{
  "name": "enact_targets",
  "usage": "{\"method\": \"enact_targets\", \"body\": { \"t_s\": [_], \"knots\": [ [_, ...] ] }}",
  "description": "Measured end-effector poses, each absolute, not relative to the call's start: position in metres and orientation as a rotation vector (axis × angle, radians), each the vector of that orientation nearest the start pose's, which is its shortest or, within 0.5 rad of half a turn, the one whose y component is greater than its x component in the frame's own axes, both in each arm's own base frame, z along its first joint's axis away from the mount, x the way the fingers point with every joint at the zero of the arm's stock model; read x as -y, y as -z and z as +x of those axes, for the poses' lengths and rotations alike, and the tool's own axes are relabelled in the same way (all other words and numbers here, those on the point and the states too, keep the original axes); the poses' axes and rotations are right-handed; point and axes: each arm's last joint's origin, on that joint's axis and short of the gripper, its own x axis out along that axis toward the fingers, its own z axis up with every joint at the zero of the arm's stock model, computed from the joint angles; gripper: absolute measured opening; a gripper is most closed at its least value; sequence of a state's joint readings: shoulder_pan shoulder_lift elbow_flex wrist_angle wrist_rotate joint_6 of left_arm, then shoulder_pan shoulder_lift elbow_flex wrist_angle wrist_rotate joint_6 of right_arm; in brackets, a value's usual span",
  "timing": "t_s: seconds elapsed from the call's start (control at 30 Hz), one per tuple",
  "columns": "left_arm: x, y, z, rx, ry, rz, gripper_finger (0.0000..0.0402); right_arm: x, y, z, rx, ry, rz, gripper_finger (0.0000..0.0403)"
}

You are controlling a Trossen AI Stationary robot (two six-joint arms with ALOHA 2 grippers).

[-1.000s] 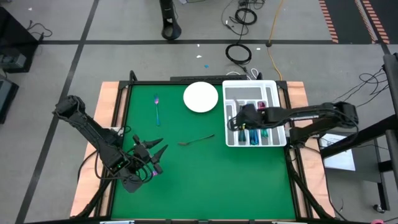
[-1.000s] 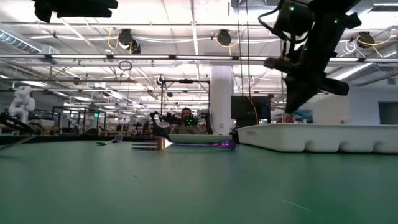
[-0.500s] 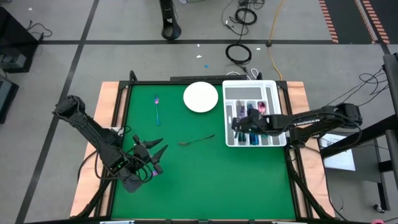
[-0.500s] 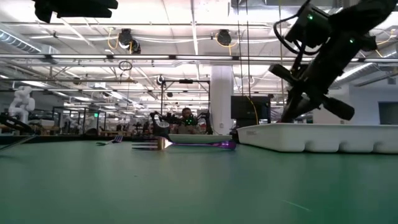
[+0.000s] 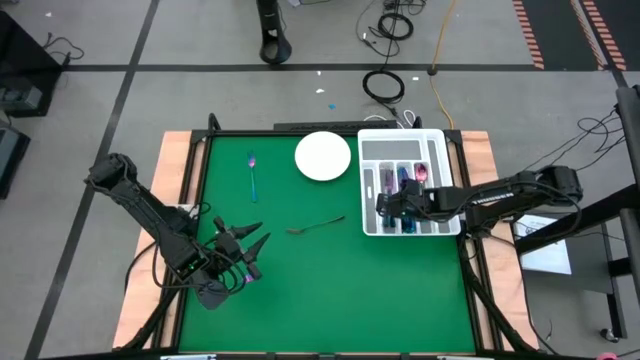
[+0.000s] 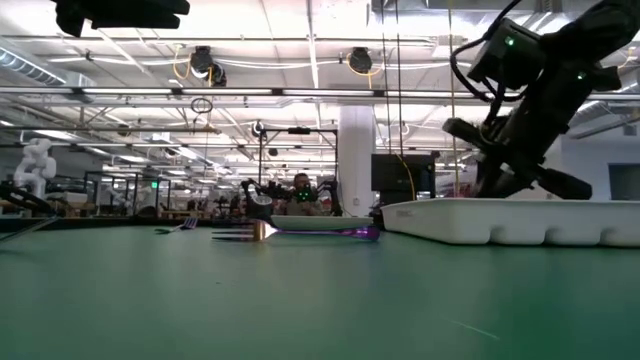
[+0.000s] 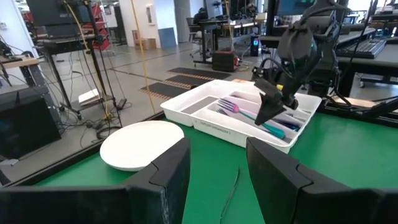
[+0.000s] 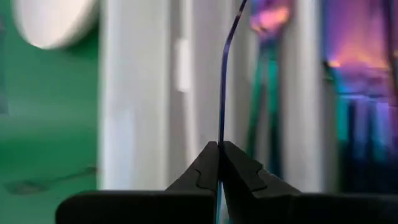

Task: Sort silverware
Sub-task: Put the iridescent fork into the white silverware tray

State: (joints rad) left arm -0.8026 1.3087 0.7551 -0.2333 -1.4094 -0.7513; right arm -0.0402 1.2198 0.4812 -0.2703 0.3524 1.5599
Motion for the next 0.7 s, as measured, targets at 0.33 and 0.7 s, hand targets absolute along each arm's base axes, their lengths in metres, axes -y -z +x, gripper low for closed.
{"method": "enact_targets", "body": {
  "t_s": [0.33,0.7],
  "knots": [
    [0.155,-0.229,0.189,-0.119,-0.651,-0.010,0.0158,0.030,-0.149,0.198,-0.590,1.013,1.229,0.0000],
    [0.155,-0.229,0.189,-0.119,-0.651,-0.010,0.0158,0.030,-0.148,0.197,-0.599,1.014,1.220,0.0011]
  ]
}}
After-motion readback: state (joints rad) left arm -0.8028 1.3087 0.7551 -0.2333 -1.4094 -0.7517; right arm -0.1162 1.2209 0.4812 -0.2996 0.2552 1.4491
